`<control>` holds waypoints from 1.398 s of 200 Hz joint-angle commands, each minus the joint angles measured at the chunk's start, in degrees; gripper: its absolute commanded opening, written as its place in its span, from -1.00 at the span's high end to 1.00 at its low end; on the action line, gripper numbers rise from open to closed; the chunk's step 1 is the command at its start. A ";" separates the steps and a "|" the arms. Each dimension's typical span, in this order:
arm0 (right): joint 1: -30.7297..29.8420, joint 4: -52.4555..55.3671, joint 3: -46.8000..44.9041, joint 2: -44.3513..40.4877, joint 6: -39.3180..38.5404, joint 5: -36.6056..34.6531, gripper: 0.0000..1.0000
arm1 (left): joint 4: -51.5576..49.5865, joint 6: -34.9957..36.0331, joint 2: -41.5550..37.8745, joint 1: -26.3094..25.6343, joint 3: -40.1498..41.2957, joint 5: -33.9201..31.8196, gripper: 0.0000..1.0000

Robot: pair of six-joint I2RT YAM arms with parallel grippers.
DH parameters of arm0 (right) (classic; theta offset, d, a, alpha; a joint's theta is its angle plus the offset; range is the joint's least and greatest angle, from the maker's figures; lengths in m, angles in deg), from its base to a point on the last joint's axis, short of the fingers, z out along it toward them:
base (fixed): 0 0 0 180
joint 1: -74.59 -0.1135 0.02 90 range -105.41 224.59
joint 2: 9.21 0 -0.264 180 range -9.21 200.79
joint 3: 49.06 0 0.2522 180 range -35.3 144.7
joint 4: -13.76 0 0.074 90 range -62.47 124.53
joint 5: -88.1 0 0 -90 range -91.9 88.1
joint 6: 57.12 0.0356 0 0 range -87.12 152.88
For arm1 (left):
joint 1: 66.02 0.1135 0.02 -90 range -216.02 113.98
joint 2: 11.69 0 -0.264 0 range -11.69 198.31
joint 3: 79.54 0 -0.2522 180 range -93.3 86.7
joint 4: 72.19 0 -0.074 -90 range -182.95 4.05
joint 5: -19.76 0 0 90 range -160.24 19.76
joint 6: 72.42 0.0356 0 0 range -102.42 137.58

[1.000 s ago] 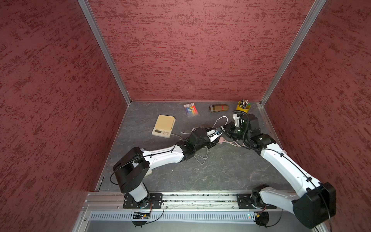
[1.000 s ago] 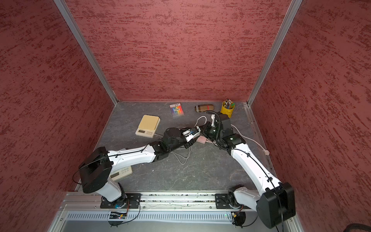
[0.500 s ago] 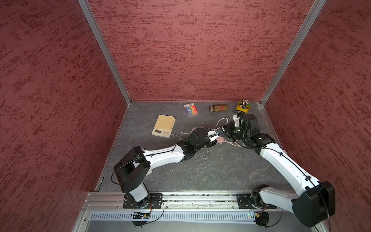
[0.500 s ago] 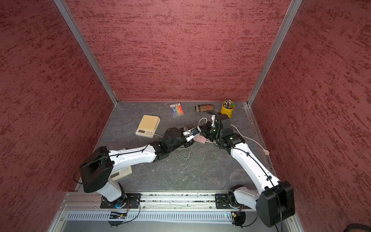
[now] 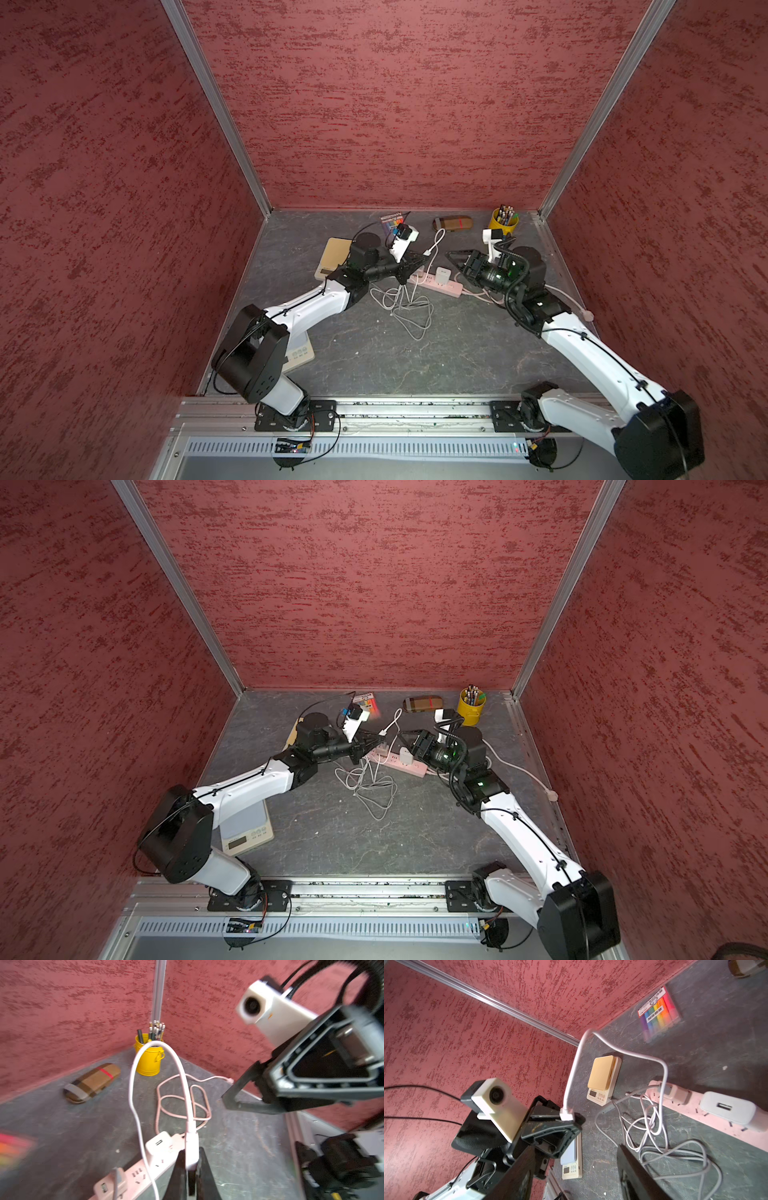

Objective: Charge the electronic scale
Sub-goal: Adjust the charging cable at the center of the board.

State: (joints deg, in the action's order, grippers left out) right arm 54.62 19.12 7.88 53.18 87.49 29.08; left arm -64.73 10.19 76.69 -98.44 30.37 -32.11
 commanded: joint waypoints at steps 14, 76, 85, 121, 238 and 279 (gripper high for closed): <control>-0.92 -14.89 -0.82 2.30 0.67 5.62 -0.24 | 12.52 -18.57 0.90 2.09 1.46 18.02 1.00; -2.95 -19.19 -0.35 4.74 -1.29 7.96 -0.05 | 15.09 -22.39 3.31 2.33 0.77 21.84 1.00; -3.12 -19.19 -0.21 5.06 -1.65 7.95 0.00 | 14.69 -22.23 3.47 2.35 0.66 22.15 1.00; -4.17 -15.98 1.92 6.54 -4.67 7.12 0.25 | 9.65 -18.74 2.89 2.19 0.12 21.51 1.00; -7.93 0.52 8.83 8.89 -16.28 0.36 1.00 | -18.04 4.42 -2.14 -0.74 -3.07 5.76 0.67; -7.92 3.06 7.94 5.61 -28.95 -7.09 1.00 | -19.88 7.02 -4.58 -1.16 -2.14 1.11 -0.22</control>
State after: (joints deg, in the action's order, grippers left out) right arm 46.99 20.37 14.78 61.75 68.52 28.52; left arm -81.94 13.92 75.18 -99.53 28.14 -26.88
